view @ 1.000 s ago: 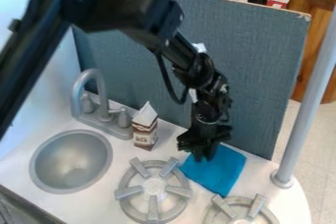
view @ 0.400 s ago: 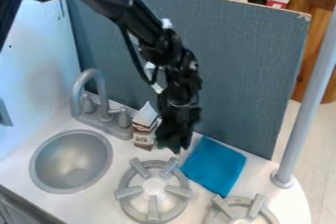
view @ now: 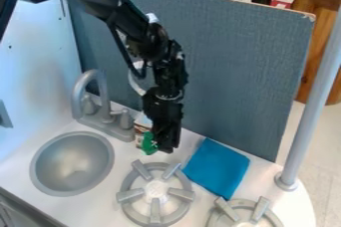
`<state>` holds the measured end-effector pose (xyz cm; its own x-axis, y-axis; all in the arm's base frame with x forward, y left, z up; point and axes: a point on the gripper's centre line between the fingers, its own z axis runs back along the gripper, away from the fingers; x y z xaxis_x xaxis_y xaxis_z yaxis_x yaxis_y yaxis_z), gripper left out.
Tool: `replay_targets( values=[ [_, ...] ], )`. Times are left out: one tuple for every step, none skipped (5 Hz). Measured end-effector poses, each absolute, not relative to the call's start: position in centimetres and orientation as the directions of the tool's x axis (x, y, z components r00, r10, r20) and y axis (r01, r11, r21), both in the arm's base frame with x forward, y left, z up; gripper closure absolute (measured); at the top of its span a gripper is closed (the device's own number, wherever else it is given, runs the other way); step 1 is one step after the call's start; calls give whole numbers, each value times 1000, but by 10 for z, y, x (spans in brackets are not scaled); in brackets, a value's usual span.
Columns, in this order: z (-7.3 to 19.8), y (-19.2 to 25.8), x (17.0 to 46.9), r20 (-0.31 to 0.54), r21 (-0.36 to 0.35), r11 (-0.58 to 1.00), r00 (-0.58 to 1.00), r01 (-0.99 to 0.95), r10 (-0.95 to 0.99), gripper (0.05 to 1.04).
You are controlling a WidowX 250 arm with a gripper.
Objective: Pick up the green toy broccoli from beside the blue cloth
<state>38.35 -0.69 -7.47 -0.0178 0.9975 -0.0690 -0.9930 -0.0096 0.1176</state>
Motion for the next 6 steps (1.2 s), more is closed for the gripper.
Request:
replay_targets(
  values=[
    [-91,-1,379,-52,173,-113,-123,-978,991,780],
    [-99,7,382,-17,170,-142,-147,-975,989,780],
    [-106,19,384,2,169,-156,-158,-973,987,780],
    [-102,33,392,13,140,-196,-196,-971,981,780],
    [-112,40,387,35,165,-226,-223,-960,974,780],
    [-109,54,390,52,151,-261,-256,-954,965,780]
  ],
)
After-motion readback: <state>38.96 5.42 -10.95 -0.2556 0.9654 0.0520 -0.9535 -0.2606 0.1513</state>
